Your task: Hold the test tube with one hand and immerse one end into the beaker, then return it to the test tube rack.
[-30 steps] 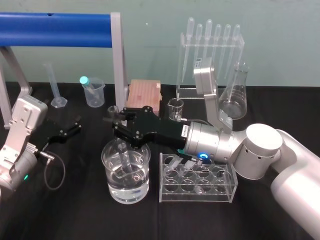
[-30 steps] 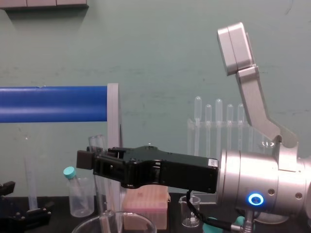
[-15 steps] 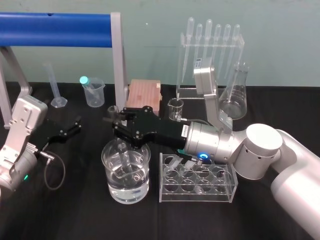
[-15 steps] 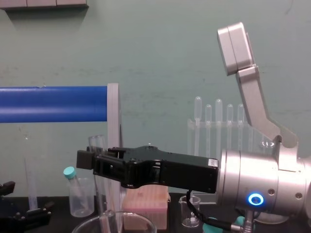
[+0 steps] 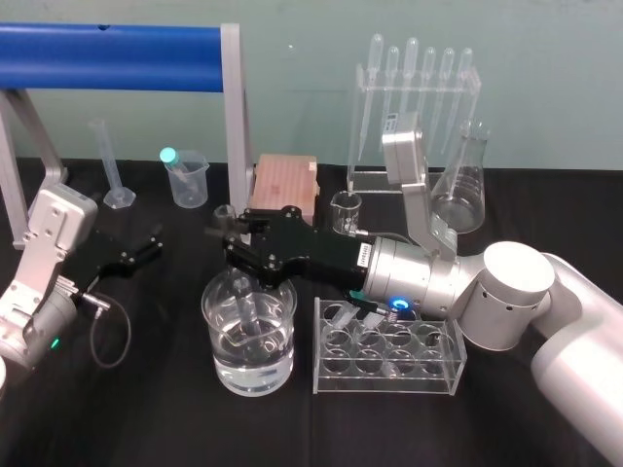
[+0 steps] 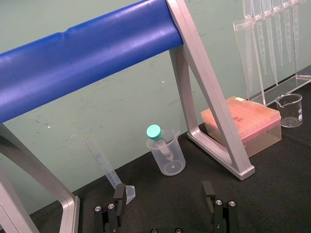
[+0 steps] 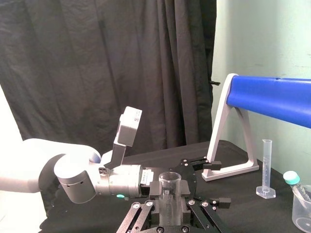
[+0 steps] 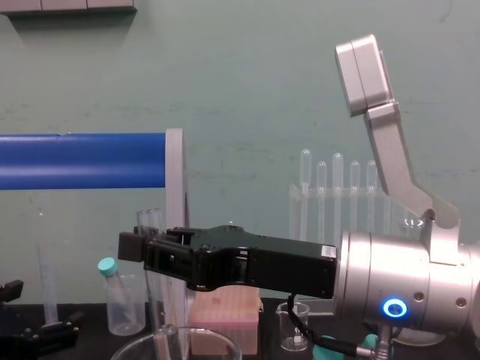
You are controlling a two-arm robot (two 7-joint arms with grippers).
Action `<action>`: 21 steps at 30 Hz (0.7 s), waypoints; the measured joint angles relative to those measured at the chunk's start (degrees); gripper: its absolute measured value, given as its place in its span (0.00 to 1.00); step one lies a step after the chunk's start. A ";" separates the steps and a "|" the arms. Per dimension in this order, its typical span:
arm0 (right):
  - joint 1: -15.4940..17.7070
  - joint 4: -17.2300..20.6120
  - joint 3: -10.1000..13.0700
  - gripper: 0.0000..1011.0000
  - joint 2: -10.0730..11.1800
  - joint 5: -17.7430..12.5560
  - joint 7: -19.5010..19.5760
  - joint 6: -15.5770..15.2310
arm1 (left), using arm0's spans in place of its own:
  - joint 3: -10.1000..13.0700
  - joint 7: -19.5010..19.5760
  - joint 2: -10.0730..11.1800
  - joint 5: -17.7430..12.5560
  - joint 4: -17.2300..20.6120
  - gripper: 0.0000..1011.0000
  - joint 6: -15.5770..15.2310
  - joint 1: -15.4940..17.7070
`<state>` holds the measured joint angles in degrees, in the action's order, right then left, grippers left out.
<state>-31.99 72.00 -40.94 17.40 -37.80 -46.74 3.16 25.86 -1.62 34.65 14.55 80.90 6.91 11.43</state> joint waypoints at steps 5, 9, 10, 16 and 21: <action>0.00 0.00 0.00 0.23 0.00 0.00 0.00 0.00 | 0.00 0.00 0.00 0.00 0.00 0.99 0.00 0.00; 0.00 0.00 0.00 0.23 0.00 0.00 0.00 0.00 | 0.00 0.00 0.00 0.00 0.00 0.99 0.00 0.00; 0.00 0.00 0.00 0.23 0.00 0.00 0.00 0.00 | 0.00 0.00 0.00 0.00 0.00 0.99 0.00 0.00; 0.00 0.00 0.00 0.23 0.00 0.00 0.00 0.00 | 0.00 0.00 0.00 0.00 0.00 0.99 0.00 0.00; 0.00 0.00 0.00 0.23 0.00 0.00 0.00 0.00 | 0.00 0.00 0.00 0.00 0.00 0.99 0.00 0.00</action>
<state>-31.99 72.00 -40.94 17.40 -37.80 -46.74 3.16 25.86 -1.62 34.65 14.55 80.90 6.91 11.43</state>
